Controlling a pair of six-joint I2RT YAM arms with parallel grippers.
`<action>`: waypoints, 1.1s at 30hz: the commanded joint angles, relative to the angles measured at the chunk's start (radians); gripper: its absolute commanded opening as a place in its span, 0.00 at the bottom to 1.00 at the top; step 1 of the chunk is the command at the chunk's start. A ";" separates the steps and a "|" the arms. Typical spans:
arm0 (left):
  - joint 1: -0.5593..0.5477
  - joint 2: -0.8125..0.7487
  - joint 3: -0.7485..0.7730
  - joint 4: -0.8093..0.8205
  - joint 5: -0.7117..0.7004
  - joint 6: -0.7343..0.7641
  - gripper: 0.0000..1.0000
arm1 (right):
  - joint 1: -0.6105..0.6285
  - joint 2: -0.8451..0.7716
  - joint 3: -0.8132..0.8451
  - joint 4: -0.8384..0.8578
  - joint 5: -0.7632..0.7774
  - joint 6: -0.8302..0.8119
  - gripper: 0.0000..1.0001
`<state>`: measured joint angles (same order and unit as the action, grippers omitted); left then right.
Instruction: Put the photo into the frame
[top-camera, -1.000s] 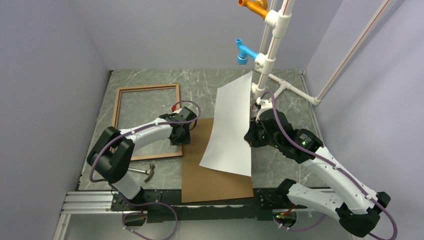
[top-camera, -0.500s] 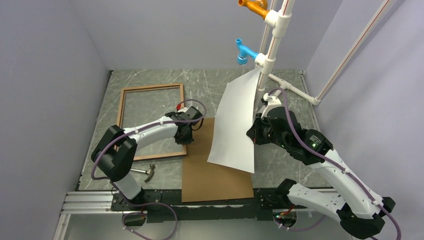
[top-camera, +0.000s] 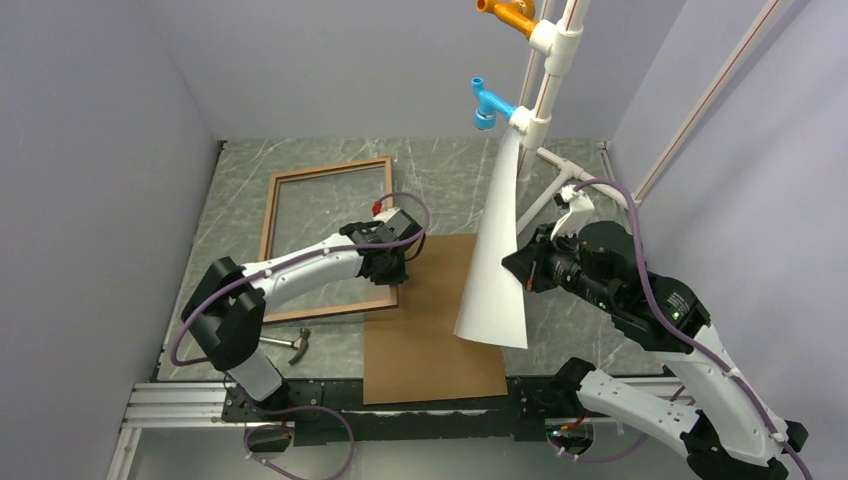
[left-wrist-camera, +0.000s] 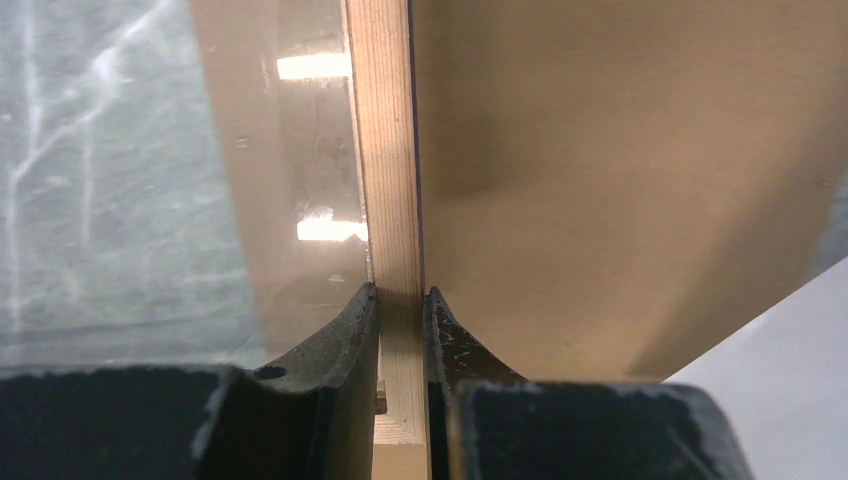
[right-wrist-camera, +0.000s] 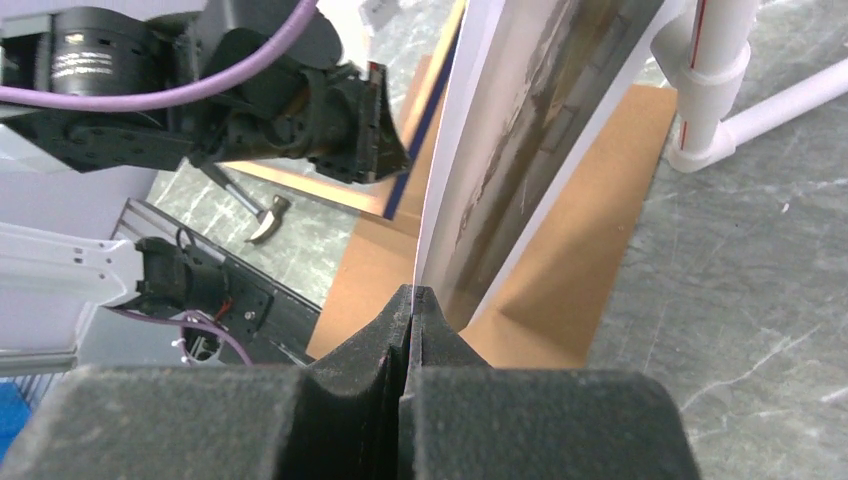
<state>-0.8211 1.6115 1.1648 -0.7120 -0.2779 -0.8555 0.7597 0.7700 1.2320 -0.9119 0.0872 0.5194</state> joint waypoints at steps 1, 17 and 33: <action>-0.047 0.041 0.106 0.084 0.046 -0.005 0.00 | -0.002 -0.009 0.071 0.031 -0.019 -0.013 0.00; -0.142 0.222 0.225 0.230 0.153 -0.086 0.00 | -0.003 0.011 0.186 -0.030 0.016 -0.022 0.00; -0.066 0.046 0.014 0.385 0.231 -0.024 0.89 | -0.002 0.006 0.152 -0.005 -0.006 -0.013 0.00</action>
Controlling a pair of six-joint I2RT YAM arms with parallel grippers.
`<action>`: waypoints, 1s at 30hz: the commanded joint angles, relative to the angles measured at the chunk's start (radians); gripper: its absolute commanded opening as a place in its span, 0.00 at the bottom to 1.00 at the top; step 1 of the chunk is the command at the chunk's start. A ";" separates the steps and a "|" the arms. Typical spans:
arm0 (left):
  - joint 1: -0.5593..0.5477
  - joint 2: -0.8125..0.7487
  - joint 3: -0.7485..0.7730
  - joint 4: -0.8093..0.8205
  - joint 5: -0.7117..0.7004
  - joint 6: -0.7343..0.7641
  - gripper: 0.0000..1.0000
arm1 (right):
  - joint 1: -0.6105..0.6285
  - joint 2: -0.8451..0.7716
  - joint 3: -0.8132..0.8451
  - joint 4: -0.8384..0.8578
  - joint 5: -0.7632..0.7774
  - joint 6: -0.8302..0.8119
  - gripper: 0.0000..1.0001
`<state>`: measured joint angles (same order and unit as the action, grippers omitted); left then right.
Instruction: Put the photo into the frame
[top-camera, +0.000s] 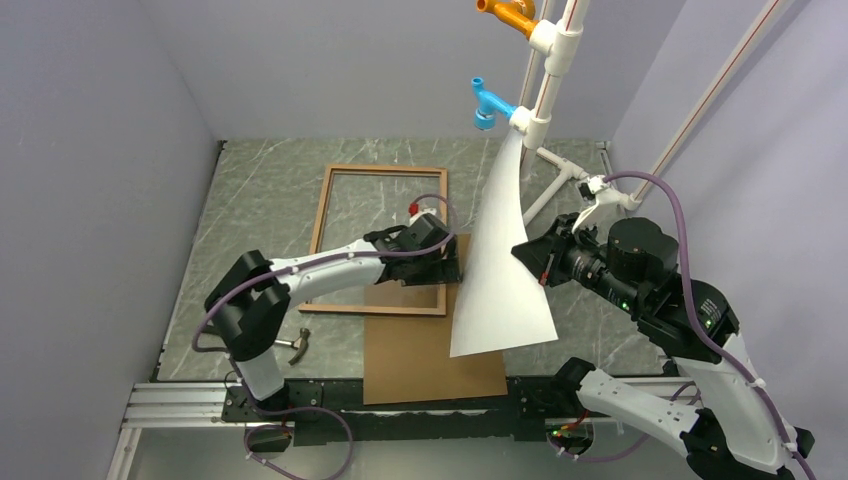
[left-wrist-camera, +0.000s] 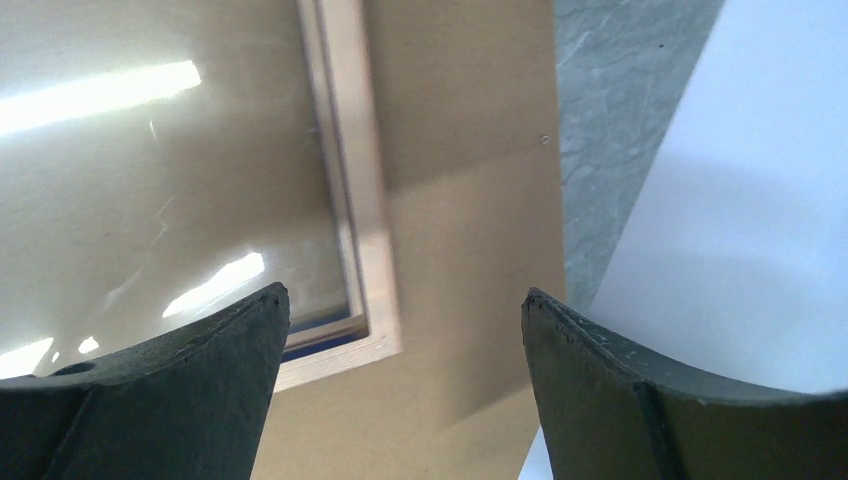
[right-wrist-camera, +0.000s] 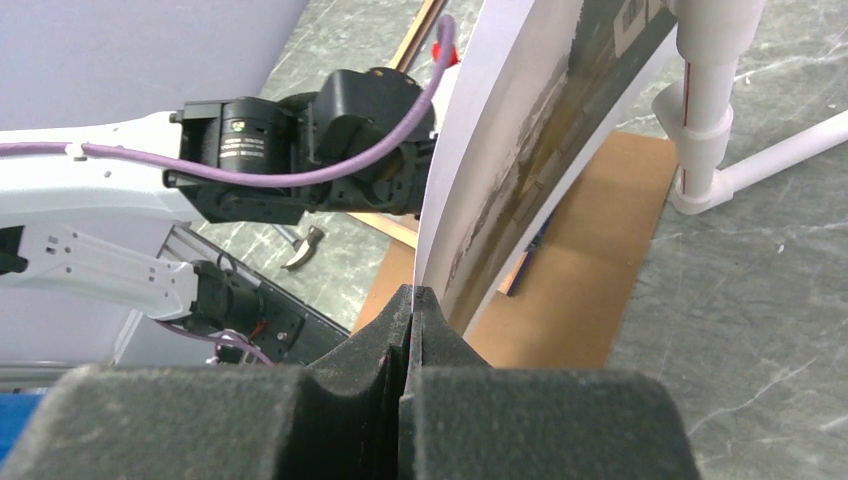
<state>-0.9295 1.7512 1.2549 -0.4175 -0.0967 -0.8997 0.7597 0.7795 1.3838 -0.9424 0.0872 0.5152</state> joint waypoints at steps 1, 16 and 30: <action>0.055 -0.114 -0.103 0.101 0.056 0.022 0.89 | -0.003 -0.003 -0.007 0.030 -0.013 -0.008 0.00; 0.400 -0.606 -0.564 0.024 -0.003 0.055 0.88 | -0.002 0.011 -0.103 0.101 -0.082 0.009 0.00; 0.538 -0.680 -0.512 -0.417 -0.406 0.064 0.86 | -0.002 0.037 -0.150 0.143 -0.162 0.027 0.00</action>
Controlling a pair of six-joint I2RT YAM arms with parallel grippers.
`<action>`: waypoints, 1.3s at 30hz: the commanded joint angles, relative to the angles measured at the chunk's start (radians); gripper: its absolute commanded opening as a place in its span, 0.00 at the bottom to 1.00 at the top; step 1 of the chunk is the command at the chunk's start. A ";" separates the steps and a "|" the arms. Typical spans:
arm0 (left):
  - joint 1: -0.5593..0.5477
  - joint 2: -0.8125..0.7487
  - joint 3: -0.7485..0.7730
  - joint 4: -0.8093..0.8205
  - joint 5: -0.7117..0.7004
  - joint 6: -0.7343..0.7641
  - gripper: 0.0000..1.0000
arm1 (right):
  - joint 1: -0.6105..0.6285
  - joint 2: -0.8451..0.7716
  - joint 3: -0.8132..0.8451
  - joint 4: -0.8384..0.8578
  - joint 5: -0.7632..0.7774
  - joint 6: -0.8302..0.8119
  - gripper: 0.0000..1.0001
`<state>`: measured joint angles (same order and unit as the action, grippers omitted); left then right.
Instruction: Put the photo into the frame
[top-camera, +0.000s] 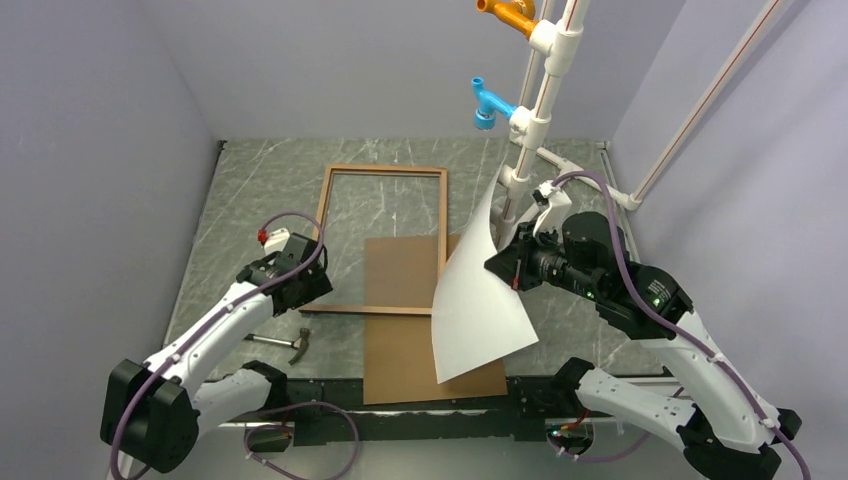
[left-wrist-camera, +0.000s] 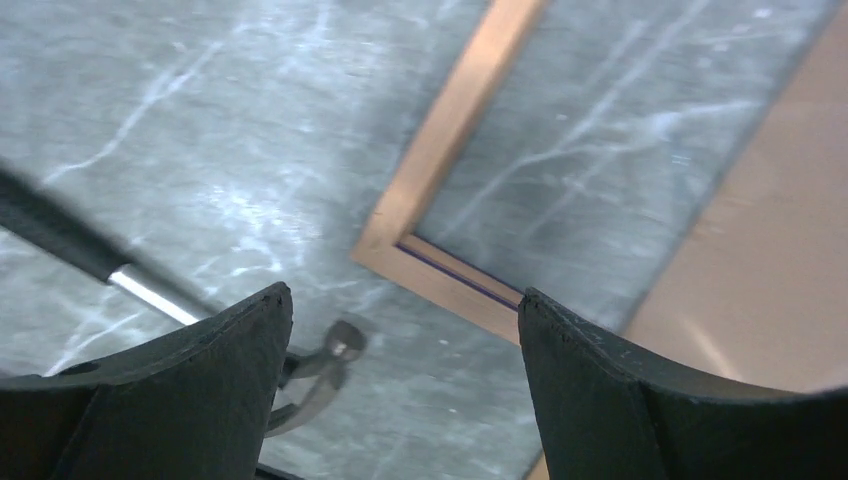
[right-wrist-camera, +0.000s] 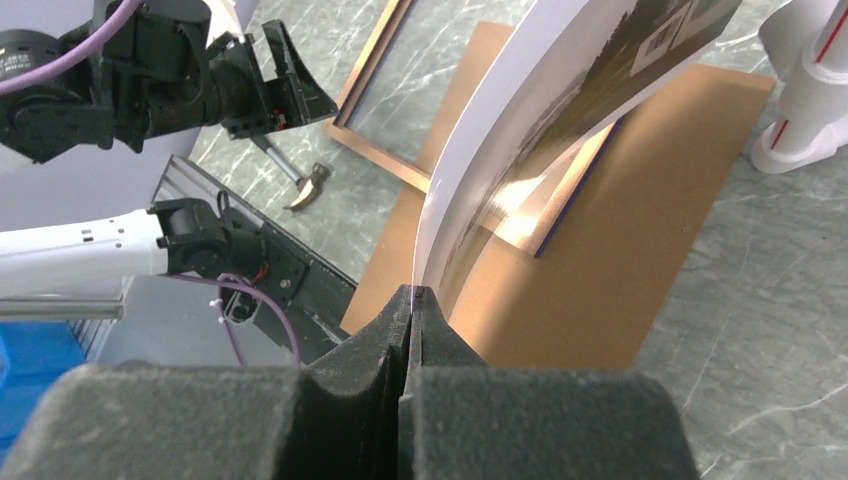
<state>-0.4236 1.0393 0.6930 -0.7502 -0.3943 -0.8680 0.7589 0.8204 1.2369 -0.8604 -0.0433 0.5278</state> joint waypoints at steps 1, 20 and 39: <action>0.048 0.047 0.042 -0.062 -0.090 0.058 0.85 | -0.001 -0.004 -0.002 0.062 -0.034 0.016 0.00; 0.200 0.183 -0.114 0.278 0.235 0.217 0.37 | -0.001 -0.008 0.004 0.072 -0.063 0.010 0.00; -0.030 -0.010 -0.167 0.245 0.317 0.018 0.00 | -0.001 0.004 0.005 0.218 -0.168 0.063 0.00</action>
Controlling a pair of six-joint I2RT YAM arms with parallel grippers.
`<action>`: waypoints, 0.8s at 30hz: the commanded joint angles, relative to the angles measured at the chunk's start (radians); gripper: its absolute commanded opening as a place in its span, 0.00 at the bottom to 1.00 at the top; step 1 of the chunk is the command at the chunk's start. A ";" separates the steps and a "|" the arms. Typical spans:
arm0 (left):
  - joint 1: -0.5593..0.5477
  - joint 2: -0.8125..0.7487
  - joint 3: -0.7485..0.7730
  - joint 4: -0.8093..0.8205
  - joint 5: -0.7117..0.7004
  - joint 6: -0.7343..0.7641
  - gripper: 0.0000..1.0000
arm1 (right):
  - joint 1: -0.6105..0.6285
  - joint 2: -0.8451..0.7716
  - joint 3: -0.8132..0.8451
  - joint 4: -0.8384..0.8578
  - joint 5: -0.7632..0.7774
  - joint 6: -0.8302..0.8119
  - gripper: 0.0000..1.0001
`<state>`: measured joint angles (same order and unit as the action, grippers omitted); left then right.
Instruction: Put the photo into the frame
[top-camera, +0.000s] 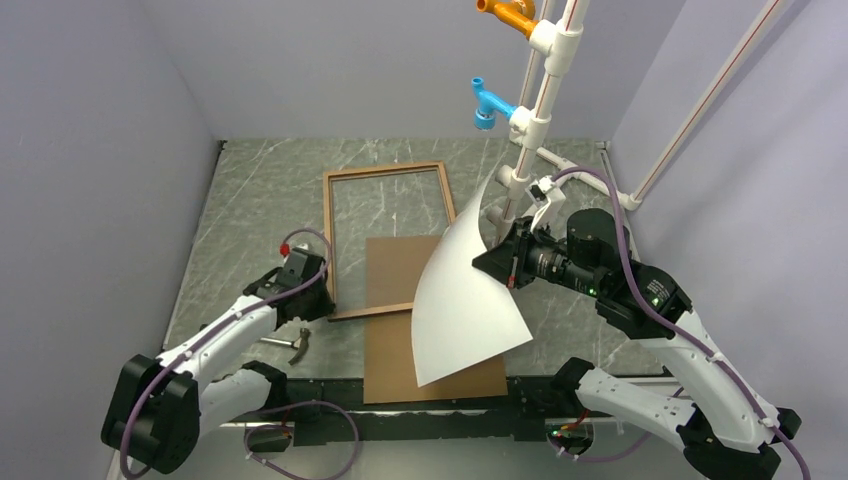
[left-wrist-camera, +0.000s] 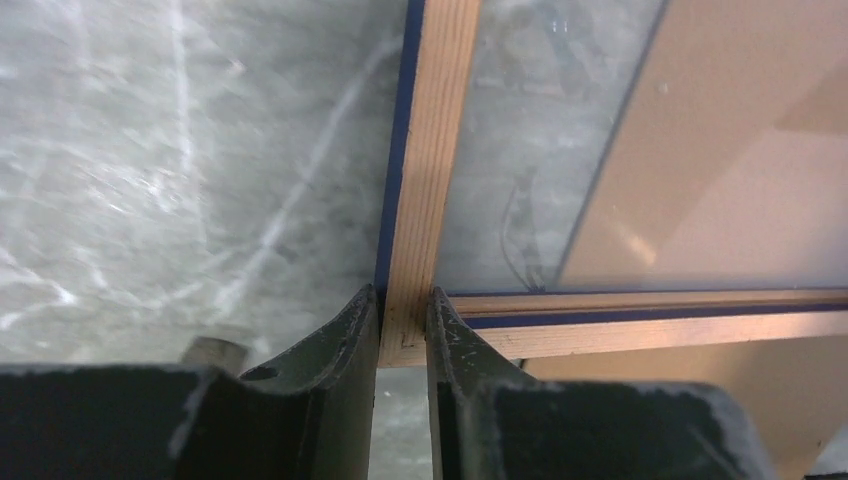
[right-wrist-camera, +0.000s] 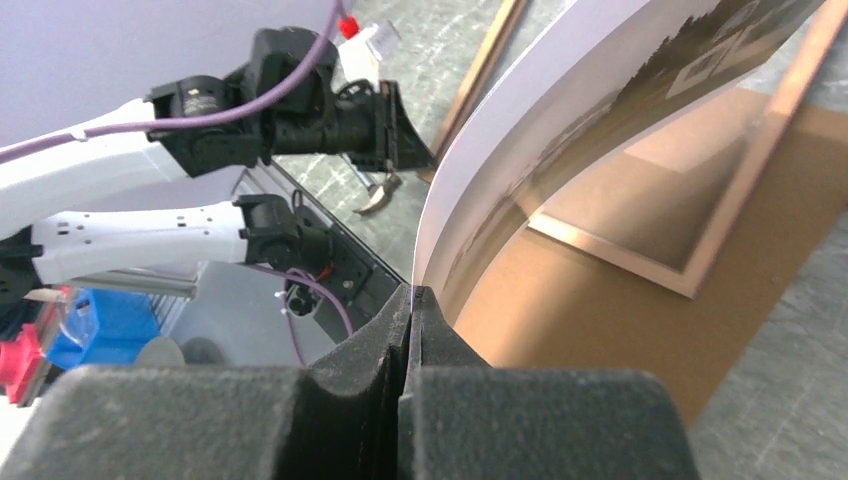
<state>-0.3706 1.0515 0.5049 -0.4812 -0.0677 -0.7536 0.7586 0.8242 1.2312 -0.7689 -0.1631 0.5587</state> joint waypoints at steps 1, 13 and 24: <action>-0.112 -0.019 0.021 -0.028 -0.019 -0.117 0.00 | -0.001 0.000 0.003 0.147 -0.055 0.041 0.00; -0.407 -0.089 -0.003 -0.172 -0.109 -0.366 0.00 | -0.001 0.048 -0.036 0.309 -0.123 0.080 0.00; -0.498 -0.224 -0.050 -0.334 -0.148 -0.469 0.34 | -0.003 0.110 -0.061 0.372 -0.148 0.063 0.00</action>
<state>-0.8597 0.8749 0.4557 -0.7551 -0.1860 -1.1641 0.7586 0.9215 1.1782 -0.4858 -0.2760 0.6247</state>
